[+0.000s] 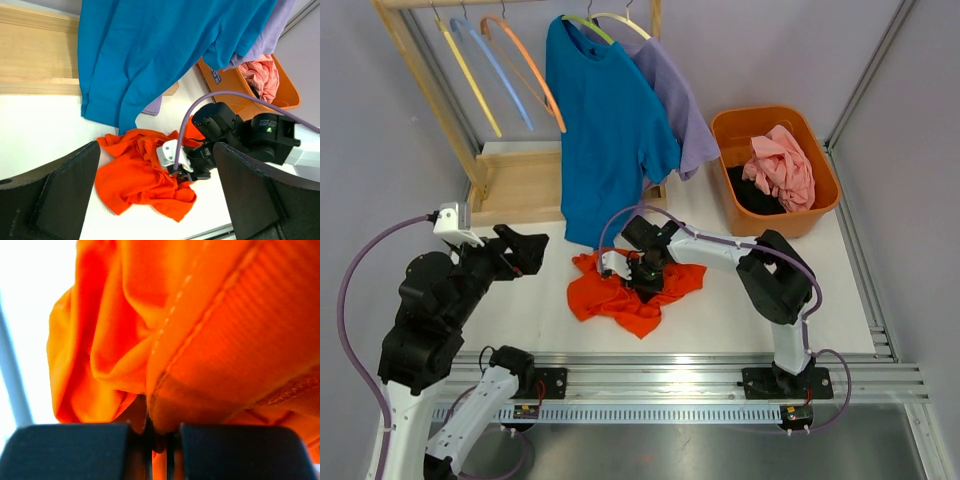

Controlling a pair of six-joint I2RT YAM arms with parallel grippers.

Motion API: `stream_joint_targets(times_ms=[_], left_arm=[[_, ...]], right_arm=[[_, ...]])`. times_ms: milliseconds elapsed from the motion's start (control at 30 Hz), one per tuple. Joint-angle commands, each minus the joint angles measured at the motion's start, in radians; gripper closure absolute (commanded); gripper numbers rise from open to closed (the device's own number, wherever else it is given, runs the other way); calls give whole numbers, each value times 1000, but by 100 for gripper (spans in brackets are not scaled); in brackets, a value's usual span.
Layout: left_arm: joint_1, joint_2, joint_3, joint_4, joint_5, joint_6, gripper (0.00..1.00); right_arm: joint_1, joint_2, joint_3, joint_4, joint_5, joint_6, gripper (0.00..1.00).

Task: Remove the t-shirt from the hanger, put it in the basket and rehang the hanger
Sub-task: Pick up the T-shirt from the center of the board.

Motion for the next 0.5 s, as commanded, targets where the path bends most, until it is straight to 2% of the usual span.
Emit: stream_joint_targets(times_ms=[0, 100, 200, 333, 467], left_arm=[[-1, 13, -14, 36, 0, -23, 1], [-1, 8, -45, 48, 2, -30, 1], [-1, 11, -79, 83, 11, -42, 1], [-1, 33, -92, 117, 38, -42, 1], [-1, 68, -99, 140, 52, -23, 1]], right_arm=[[-58, -117, 55, -288, -211, -167, 100], [-163, -227, 98, -521, -337, -354, 100], [-272, -302, 168, -661, -432, -417, 100], [-404, -375, 283, -784, -527, -443, 100], [-530, -465, 423, -798, -575, -396, 100]])
